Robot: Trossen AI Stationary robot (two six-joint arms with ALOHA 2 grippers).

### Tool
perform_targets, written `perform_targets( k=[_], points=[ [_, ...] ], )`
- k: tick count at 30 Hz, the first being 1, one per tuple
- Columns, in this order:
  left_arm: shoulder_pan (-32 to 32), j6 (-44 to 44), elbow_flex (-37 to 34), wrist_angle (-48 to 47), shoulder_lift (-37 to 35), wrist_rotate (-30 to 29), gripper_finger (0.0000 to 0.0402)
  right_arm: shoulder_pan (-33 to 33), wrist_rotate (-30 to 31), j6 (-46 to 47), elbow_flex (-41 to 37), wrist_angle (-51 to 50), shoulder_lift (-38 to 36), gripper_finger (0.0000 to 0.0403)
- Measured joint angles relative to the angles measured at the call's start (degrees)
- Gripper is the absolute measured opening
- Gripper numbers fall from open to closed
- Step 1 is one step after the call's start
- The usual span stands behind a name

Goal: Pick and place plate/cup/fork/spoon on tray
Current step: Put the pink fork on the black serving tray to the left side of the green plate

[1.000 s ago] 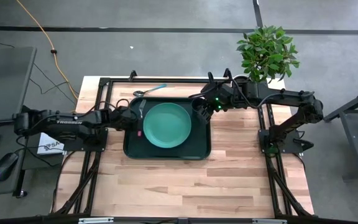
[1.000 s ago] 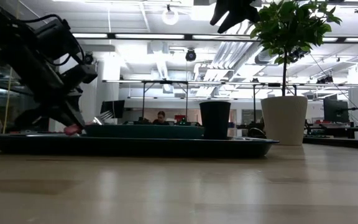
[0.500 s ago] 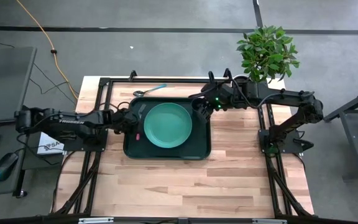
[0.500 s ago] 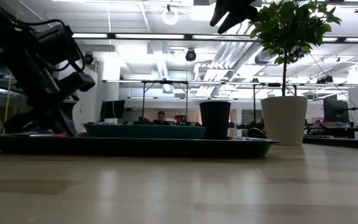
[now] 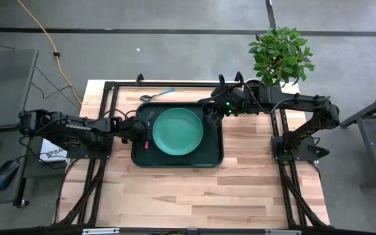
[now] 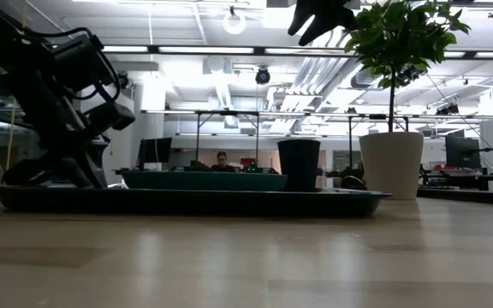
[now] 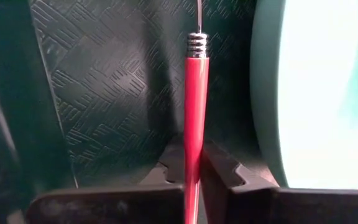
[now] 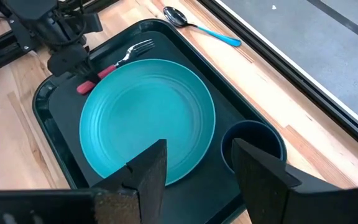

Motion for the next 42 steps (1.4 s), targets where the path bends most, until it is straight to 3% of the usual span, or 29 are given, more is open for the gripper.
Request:
perform_targets(
  k=[18,27,42],
  points=[
    [-0.11,0.49,-0.07,0.03,-0.04,-1.44,0.0105,0.00,0.00,0.02,0.00,0.00,0.00,0.0172],
    [-0.04,2.00,-0.11,-0.48,-1.60,-2.24,0.0113,0.00,0.00,0.02,0.00,0.02,0.00,0.0172],
    [5.01,3.72,-0.13,-2.59,-10.53,-2.04,0.0113,0.00,-0.26,0.43,0.00,1.33,0.00,0.0172]
  ],
)
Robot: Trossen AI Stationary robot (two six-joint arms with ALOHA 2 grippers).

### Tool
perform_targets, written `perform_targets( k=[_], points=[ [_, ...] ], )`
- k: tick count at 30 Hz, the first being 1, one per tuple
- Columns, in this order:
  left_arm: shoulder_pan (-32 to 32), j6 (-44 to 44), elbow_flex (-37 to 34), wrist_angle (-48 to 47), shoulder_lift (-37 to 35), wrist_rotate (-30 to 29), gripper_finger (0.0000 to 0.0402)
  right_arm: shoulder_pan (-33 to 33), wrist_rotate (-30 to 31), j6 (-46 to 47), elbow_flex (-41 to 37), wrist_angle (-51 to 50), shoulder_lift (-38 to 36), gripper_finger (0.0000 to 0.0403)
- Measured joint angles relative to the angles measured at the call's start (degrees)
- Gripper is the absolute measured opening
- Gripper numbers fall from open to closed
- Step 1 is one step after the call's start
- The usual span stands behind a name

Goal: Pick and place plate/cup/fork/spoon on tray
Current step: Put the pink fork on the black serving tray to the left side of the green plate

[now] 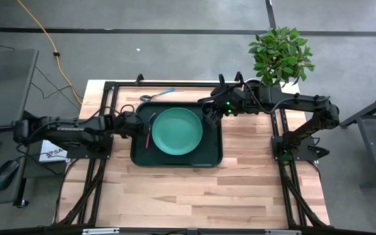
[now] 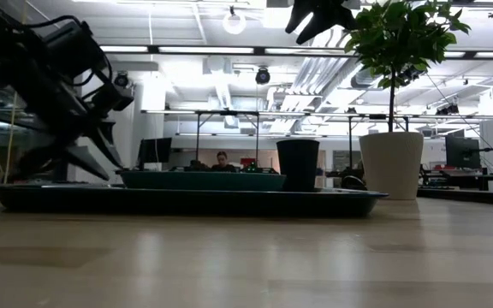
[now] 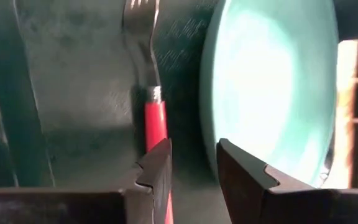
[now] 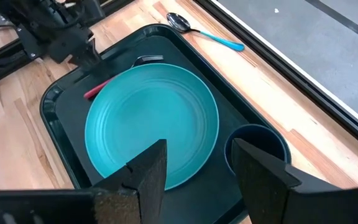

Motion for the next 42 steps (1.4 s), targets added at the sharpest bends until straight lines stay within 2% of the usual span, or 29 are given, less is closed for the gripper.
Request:
perform_targets(
  k=[4,8,11,15,19,24,35,42],
  points=[
    [3.58,4.34,2.33,-1.45,-2.16,0.42,0.0113,0.00,-0.22,0.02,0.00,0.00,0.00,0.0172],
    [8.52,13.34,9.31,-8.34,-2.65,1.02,0.0101,0.00,-0.22,0.02,0.00,0.23,0.00,0.0172],
    [11.94,21.24,14.91,-13.41,-0.87,0.69,0.0076,0.00,-0.22,0.02,0.00,0.84,0.00,0.0172],
    [14.61,28.77,18.40,-16.17,5.61,3.36,0.0014,0.00,-0.22,0.02,0.00,1.32,0.00,0.0172],
    [14.60,31.51,19.46,-14.82,14.48,5.36,0.0007,0.00,-0.22,0.02,0.00,1.42,0.00,0.0172],
    [13.87,33.73,21.80,-14.51,21.15,3.68,0.0001,0.00,-0.22,0.02,0.00,1.42,0.00,0.0172],
    [14.11,35.40,22.51,-12.94,27.99,1.44,0.0000,0.00,-0.20,0.04,0.00,1.64,0.00,0.0172],
    [14.11,34.96,22.53,-10.72,28.35,0.97,0.0000,0.00,-0.20,0.04,0.00,1.64,0.00,0.0172]
  ],
)
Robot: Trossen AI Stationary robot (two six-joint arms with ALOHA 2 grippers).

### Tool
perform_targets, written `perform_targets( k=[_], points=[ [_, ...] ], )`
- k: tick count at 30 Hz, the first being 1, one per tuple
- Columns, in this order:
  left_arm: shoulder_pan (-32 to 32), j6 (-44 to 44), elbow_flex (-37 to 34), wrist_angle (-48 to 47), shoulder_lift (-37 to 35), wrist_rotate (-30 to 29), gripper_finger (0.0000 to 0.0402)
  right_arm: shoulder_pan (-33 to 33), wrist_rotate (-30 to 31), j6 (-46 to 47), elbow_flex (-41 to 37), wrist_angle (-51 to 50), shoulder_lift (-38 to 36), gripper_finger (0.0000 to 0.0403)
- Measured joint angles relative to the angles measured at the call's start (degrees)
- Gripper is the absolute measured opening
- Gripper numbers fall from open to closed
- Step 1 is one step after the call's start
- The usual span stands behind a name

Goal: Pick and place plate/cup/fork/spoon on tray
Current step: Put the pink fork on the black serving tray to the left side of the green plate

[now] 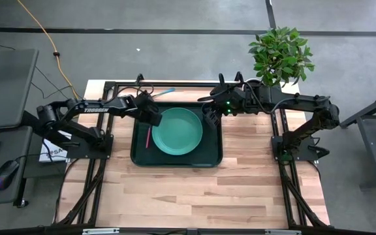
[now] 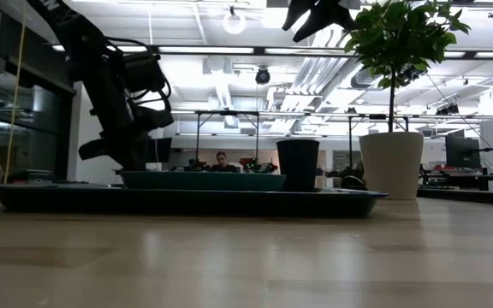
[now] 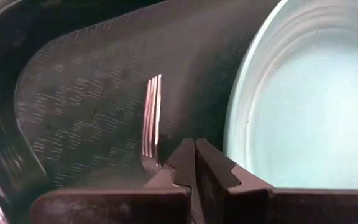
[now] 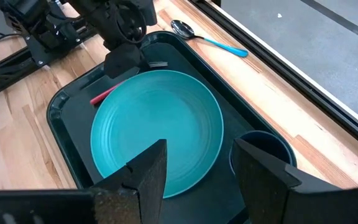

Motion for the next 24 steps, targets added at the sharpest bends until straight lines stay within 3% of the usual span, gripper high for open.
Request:
perform_targets(
  k=[24],
  points=[
    [0.00,3.95,-0.02,-6.98,-0.02,-3.90,0.0000,0.01,0.04,0.20,0.00,-0.01,0.00,0.0172]
  ],
)
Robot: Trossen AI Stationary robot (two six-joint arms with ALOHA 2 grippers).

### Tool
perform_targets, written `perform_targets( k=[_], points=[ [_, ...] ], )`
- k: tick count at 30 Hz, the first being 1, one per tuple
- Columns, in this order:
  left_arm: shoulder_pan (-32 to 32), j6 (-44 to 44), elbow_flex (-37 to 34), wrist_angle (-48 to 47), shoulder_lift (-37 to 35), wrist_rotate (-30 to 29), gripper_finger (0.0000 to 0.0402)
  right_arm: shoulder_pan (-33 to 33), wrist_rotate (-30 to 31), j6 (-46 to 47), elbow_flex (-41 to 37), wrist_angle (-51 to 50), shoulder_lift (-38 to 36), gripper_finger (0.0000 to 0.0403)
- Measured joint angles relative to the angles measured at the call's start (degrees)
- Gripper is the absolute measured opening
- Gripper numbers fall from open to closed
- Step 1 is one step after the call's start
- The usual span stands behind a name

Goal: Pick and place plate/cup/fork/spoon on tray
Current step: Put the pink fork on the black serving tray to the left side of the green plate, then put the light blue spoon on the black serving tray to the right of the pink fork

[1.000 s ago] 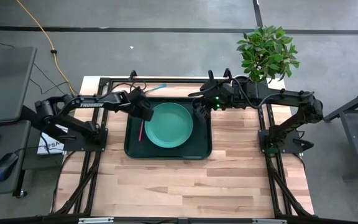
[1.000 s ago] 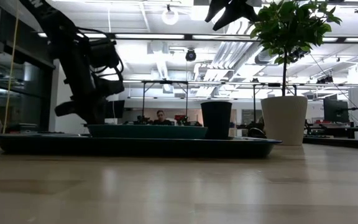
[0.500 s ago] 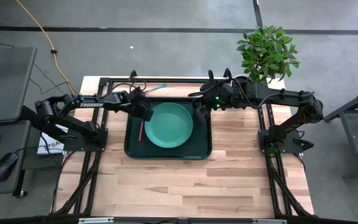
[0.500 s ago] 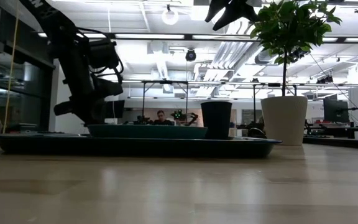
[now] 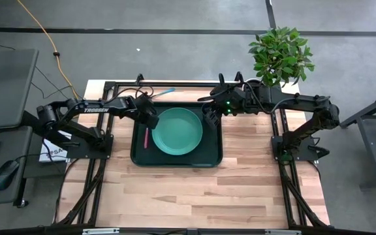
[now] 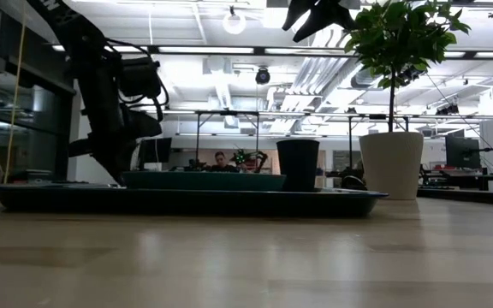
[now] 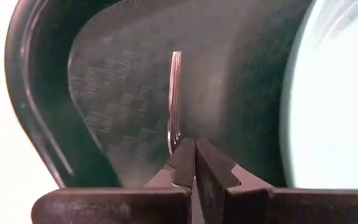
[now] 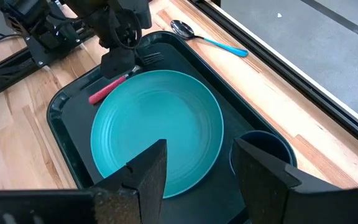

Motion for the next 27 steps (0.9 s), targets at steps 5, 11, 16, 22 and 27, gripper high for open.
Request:
perform_targets(
  k=[5,11,16,22,27],
  points=[
    [0.78,0.92,0.00,-1.12,-1.42,-0.38,0.0000,-0.01,0.01,0.63,0.00,0.01,0.00,0.0172],
    [2.26,0.11,0.00,-1.16,-5.32,-0.15,0.0000,0.00,0.01,1.15,0.00,0.01,0.00,0.0172],
    [-1.18,-1.94,0.00,-1.15,-6.76,3.96,0.0000,0.01,0.01,1.16,0.00,0.00,0.00,0.0172],
    [-6.56,-4.24,0.55,2.01,-7.66,2.70,0.0000,-0.01,0.42,1.29,0.00,0.14,0.00,0.0172],
    [1.40,3.62,10.78,-1.39,-7.76,1.18,0.0000,-0.01,0.42,1.29,0.00,2.02,0.00,0.0172]
  ],
)
